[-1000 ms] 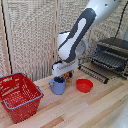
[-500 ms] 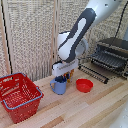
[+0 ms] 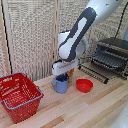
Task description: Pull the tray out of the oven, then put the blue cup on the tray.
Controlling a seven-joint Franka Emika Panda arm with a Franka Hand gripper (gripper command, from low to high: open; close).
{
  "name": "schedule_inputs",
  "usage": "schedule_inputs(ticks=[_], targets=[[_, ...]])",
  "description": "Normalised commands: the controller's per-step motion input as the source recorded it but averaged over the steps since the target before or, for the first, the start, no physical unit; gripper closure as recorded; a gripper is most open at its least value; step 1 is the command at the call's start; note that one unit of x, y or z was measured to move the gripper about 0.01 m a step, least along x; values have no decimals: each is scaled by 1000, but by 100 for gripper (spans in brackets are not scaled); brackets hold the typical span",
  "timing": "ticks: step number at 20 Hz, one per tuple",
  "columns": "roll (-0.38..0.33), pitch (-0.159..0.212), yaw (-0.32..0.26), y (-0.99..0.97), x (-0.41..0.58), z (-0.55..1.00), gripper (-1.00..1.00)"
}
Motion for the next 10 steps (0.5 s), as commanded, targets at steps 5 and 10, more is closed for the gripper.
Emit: schedule_inputs(ticks=[5, 10], targets=[[-6, -37, -307, 13, 156, 347, 100], [-92, -46, -329, 115, 43, 750, 100]])
